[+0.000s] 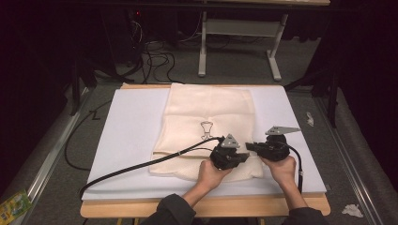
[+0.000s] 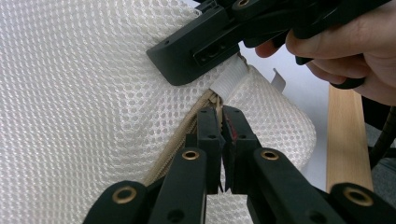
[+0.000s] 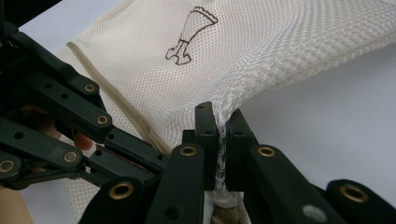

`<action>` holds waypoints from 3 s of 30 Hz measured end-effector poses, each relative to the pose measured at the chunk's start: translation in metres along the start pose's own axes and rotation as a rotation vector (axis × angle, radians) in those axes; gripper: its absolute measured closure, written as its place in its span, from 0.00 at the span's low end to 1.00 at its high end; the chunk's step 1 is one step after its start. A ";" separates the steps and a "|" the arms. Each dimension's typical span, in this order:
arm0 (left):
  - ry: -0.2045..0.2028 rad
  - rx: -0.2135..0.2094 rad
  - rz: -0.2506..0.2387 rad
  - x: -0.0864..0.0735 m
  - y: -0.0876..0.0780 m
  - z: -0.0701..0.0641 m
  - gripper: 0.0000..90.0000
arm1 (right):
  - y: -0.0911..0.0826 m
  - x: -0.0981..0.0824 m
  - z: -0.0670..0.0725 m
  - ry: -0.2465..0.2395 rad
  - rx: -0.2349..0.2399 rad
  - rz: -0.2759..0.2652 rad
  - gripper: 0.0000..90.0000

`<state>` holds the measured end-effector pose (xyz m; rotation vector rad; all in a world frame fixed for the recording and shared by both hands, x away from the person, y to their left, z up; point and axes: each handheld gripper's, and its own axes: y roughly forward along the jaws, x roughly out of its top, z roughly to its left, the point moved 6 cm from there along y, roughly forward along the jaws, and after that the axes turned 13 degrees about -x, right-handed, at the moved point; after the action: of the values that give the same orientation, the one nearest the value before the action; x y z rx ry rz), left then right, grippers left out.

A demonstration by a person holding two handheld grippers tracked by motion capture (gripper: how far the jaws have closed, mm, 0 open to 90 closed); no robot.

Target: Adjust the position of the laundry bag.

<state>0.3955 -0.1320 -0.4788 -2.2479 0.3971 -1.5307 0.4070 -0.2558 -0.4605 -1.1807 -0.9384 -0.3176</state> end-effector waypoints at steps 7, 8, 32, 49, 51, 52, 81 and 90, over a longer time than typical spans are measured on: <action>0.004 0.008 0.006 -0.001 -0.003 -0.002 0.97 | 0.001 -0.002 -0.001 -0.018 -0.006 0.022 0.98; 0.004 0.007 0.005 -0.001 -0.004 -0.002 0.97 | 0.001 -0.002 -0.001 -0.018 -0.006 0.022 0.98; 0.013 0.061 0.031 -0.003 -0.024 0.003 0.97 | -0.001 -0.002 -0.005 -0.013 0.002 -0.001 0.98; -0.002 0.077 0.028 -0.009 -0.036 0.010 0.97 | 0.001 -0.005 -0.008 -0.016 -0.020 0.011 0.98; -0.005 0.077 0.020 -0.008 -0.038 0.010 0.97 | 0.001 -0.006 -0.009 -0.008 -0.021 0.013 0.98; -0.001 0.081 0.019 -0.008 -0.039 0.010 0.97 | 0.001 -0.006 -0.009 -0.008 -0.021 0.012 0.98; -0.012 0.124 -0.011 -0.016 -0.072 0.018 0.97 | 0.003 -0.007 -0.016 0.008 -0.056 0.026 0.98; -0.001 0.134 -0.016 -0.016 -0.075 0.017 0.97 | 0.005 -0.006 -0.013 0.012 -0.054 0.016 0.98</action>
<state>0.4063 -0.0554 -0.4625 -2.1535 0.2692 -1.5176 0.4130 -0.2664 -0.4690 -1.2340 -0.9147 -0.3390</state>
